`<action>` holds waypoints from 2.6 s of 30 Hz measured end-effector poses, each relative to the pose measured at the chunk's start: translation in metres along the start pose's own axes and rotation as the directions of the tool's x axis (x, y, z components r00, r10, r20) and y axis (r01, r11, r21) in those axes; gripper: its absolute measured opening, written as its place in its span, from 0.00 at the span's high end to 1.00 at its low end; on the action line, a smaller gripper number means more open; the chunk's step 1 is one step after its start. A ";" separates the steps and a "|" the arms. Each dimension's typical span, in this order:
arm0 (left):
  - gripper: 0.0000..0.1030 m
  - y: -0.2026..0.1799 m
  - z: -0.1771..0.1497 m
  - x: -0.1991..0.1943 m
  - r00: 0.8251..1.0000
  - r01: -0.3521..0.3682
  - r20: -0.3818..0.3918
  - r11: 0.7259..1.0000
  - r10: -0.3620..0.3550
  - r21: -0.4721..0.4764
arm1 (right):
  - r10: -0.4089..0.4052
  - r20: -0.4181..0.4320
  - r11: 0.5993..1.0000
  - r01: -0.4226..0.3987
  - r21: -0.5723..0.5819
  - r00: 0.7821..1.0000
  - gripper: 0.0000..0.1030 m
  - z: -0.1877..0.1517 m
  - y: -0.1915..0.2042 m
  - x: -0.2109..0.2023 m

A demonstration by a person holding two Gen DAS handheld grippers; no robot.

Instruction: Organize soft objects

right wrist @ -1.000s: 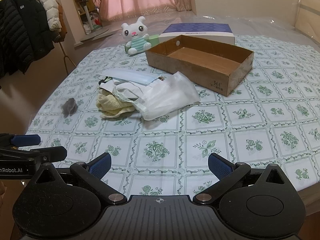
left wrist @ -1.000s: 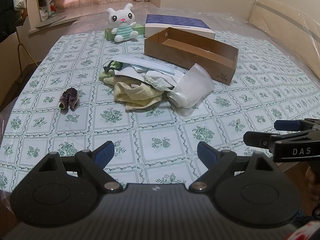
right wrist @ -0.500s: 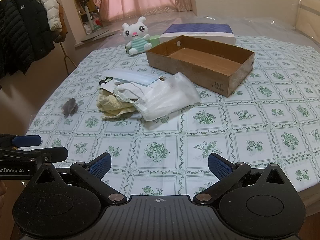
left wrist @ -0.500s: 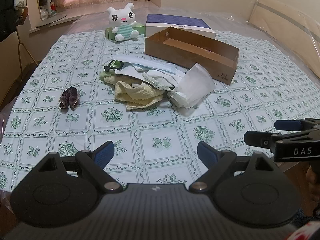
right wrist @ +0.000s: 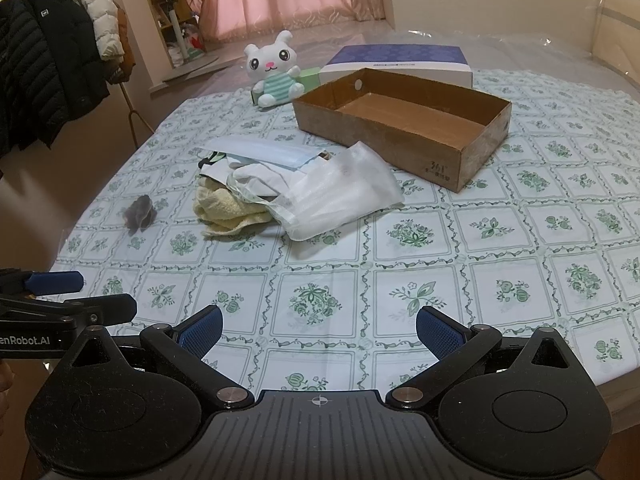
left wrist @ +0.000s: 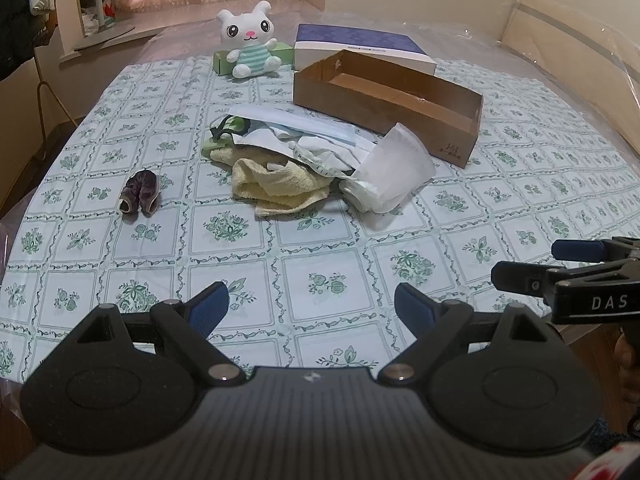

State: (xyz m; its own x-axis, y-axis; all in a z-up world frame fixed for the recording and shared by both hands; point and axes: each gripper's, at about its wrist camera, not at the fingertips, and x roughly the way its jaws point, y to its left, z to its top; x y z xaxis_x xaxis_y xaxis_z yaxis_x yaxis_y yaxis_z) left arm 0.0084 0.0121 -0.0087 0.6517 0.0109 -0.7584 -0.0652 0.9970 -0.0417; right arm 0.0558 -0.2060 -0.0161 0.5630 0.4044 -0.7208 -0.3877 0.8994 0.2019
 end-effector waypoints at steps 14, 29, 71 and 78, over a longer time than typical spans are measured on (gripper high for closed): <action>0.14 0.007 0.001 0.009 1.000 -0.016 -0.020 1.000 0.015 -0.015 | 0.008 -0.011 1.000 -0.008 0.010 1.000 0.00 0.001 -0.002 0.013; 0.14 0.034 0.011 0.026 0.998 -0.051 -0.043 0.997 0.048 -0.064 | 0.027 0.005 0.999 -0.028 0.024 1.000 0.00 0.017 -0.008 0.038; 0.16 0.122 0.043 0.120 0.984 -0.172 -0.070 0.973 0.162 -0.156 | 0.080 0.028 0.926 -0.085 0.368 0.996 0.12 0.079 -0.055 0.176; 0.18 0.131 0.041 0.127 0.979 -0.200 -0.071 0.968 0.191 -0.151 | 0.078 0.017 0.925 -0.079 0.372 0.997 0.51 0.076 -0.061 0.181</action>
State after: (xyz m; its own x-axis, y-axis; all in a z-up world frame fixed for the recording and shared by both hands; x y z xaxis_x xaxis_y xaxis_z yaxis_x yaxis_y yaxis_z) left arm 0.1136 0.1474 -0.0834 0.5720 0.1961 -0.7965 -0.3080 0.9513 0.0130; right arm 0.2367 -0.1757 -0.1083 0.5435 0.4762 -0.6913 -0.1312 0.8616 0.4904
